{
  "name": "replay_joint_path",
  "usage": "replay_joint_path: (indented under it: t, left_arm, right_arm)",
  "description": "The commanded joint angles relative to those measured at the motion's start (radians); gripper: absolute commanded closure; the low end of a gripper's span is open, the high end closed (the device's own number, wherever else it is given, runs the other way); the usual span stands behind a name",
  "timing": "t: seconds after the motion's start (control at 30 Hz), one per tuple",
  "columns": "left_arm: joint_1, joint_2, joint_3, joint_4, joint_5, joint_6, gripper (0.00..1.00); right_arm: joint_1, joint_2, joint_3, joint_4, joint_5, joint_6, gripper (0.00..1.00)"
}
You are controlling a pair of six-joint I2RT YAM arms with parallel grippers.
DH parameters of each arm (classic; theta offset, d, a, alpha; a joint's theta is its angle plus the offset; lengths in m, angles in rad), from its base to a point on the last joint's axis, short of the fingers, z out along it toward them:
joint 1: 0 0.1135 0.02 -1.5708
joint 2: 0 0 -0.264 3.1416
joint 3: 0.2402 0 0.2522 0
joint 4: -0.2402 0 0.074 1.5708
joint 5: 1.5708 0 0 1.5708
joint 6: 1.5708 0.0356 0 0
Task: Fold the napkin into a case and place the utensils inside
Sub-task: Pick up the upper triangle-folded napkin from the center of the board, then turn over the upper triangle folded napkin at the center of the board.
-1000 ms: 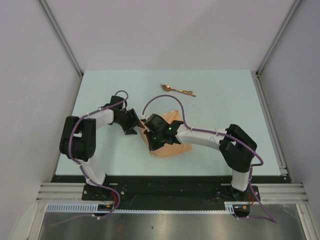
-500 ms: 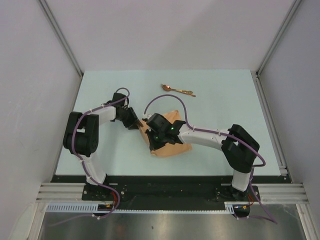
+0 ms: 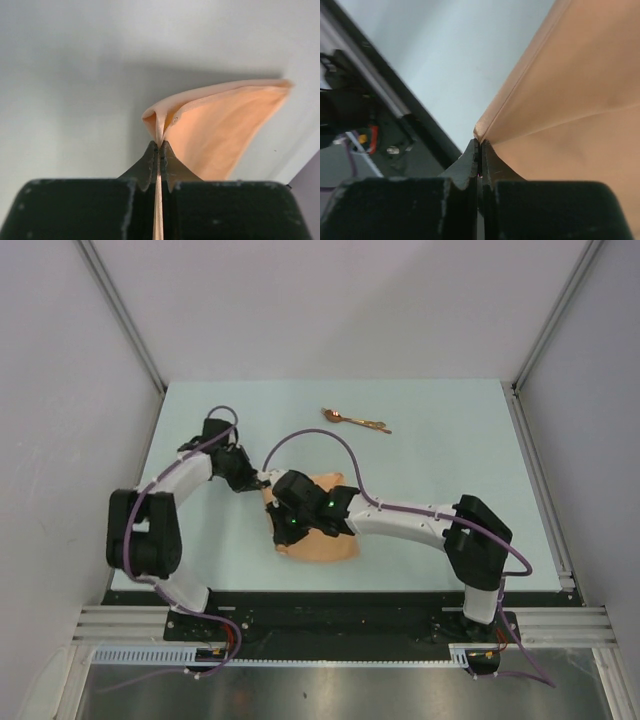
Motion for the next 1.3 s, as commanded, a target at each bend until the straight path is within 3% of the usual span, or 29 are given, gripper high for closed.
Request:
replay_joint_path:
  t: [0.0,0.13,0.23,0.33,0.43,0.57,0.73,0.97,1.27]
  left_arm:
    - [0.149,-0.249,-0.002,-0.031,-0.080,0.054,1.00]
    - [0.287,-0.432,0.061,-0.120,-0.144,0.076,1.00]
    - [0.320,-0.538,0.154,-0.157,-0.204,0.088,1.00]
    - [0.318,-0.598,0.207,-0.153,-0.257,0.083,1.00]
    - [0.312,-0.593,0.172,-0.068,-0.208,0.062,1.00]
    - [0.223,-0.483,0.112,0.051,-0.142,0.037,1.00]
    - [-0.006,-0.311,0.098,0.208,-0.231,-0.027,1.00]
    - [-0.151,-0.015,0.196,0.257,-0.224,-0.067,1.00]
    - [-0.268,0.177,0.325,0.268,-0.205,-0.039,1.00]
  right_arm:
    - [0.088,0.039,0.182,0.053,-0.144,0.017,1.00]
    - [0.137,0.124,0.381,0.072,-0.245,0.045,1.00]
    - [0.172,0.159,0.477,0.111,-0.326,0.061,1.00]
    - [0.168,0.127,0.411,0.244,-0.427,0.124,1.00]
    - [0.148,0.076,0.307,0.425,-0.492,0.204,1.00]
    - [0.076,0.026,0.054,0.642,-0.558,0.348,1.00]
    - [0.005,-0.045,-0.190,0.803,-0.558,0.440,1.00]
    - [-0.087,-0.149,-0.431,0.705,-0.472,0.371,1.00]
    - [-0.225,-0.232,-0.732,0.672,-0.447,0.324,1.00]
